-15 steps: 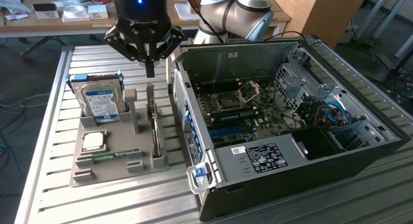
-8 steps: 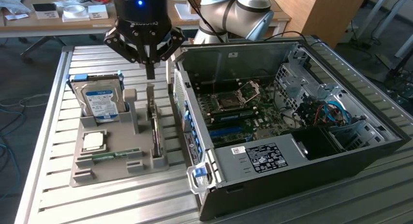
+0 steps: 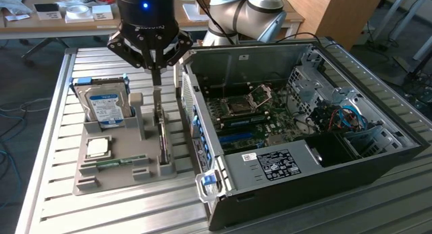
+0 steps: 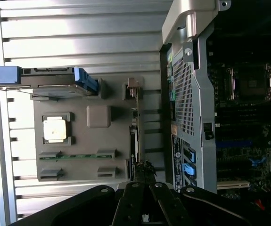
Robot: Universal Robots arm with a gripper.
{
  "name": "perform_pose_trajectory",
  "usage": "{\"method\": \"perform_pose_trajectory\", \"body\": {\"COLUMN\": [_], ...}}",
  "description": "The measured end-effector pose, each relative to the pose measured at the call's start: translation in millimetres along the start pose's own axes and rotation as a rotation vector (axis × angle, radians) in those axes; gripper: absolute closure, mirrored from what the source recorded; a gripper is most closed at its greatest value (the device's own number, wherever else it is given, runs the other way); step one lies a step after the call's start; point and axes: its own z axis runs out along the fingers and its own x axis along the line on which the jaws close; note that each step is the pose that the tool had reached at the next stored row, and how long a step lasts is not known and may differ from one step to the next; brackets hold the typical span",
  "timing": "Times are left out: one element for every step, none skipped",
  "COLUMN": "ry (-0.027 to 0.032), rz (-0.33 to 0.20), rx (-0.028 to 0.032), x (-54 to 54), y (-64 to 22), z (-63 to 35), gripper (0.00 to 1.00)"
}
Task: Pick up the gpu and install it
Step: 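Reach for the gpu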
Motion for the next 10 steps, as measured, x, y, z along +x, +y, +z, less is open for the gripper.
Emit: {"method": "perform_pose_trajectory", "body": {"ry": [0.0001, 0.0000, 0.0000, 0.0001, 0.0001, 0.0001, 0.0000, 0.0000, 0.0000, 0.0000], "rz": [0.000, 0.000, 0.000, 0.000, 0.000, 0.000, 0.000, 0.000, 0.000, 0.000], "rx": [0.0000, 0.0000, 0.0000, -0.0001, 0.0000, 0.0000, -0.0001, -0.0001, -0.0001, -0.0001], "x": [1.0, 2.0, 2.8, 3.6, 4.5, 5.4, 6.1, 6.4, 6.5, 6.5], "y": [-0.1, -0.3, -0.4, -0.6, -0.7, -0.8, -0.9, -1.0, -1.0, -1.0], "z": [0.2, 0.3, 0.4, 0.5, 0.6, 0.7, 0.9, 0.9, 1.0, 1.0], "gripper": [0.89, 0.89, 0.89, 0.89, 0.89, 0.89, 0.89, 0.89, 0.89, 0.89]}}
